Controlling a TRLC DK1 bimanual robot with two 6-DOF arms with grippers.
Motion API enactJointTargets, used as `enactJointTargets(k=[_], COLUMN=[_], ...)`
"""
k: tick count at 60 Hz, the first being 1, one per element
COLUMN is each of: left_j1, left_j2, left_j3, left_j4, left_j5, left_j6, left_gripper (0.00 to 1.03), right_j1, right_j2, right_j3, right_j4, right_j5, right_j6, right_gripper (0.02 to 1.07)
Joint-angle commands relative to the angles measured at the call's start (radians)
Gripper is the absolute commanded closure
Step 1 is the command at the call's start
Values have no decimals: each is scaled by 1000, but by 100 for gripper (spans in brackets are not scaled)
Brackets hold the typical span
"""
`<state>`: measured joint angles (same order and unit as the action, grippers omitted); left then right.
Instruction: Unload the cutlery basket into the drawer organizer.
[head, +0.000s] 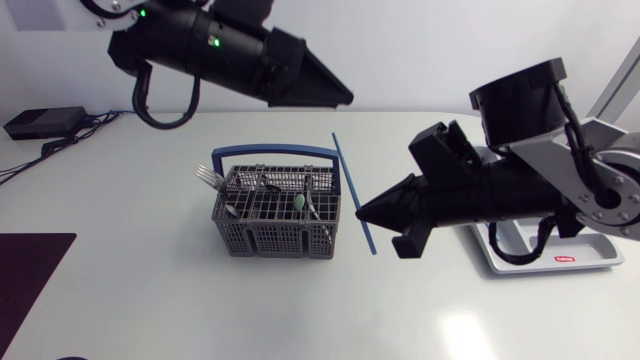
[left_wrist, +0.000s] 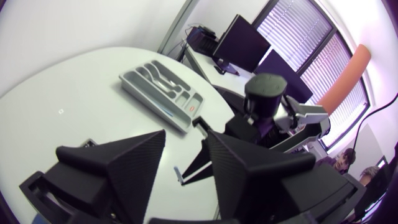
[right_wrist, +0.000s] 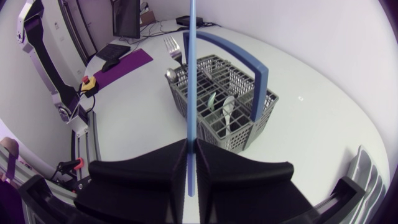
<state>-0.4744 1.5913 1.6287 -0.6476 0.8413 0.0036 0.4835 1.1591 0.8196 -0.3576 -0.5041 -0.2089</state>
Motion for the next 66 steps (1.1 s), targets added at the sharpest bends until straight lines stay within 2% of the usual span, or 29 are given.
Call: enactJointTargets(k=[1,11,20,29,35,46,66], left_j1=[30,86,125,126,125,132,154], left_j2=[10,35,24,-7,-51,-120,-225], left_j3=[83,191,178,99,-1,-132,-309], left_j4=[51,57,46,-17,-23,-26,-14], left_j5=[21,19,-19,-137,-215,-323,-415], left_j6=[-77,-108,-74,61,138,242,352], left_gripper=[6,5,5,5,5,5,5], right_j1=[0,-134,-384,-606,-694,-741,-749], right_j2=[-33,-95,-67,125,281,484,700], right_j3=[-57,-82,-59,29,102,216,348], right_j4=[-18,-99,-158,-142,-103,-73,-84], right_j5=[7,-1,-33,-13,67,157,289], right_j6=[2,-73,-185,-213,-215,-192,-132], right_gripper=[101,101,101,101,101,101,101])
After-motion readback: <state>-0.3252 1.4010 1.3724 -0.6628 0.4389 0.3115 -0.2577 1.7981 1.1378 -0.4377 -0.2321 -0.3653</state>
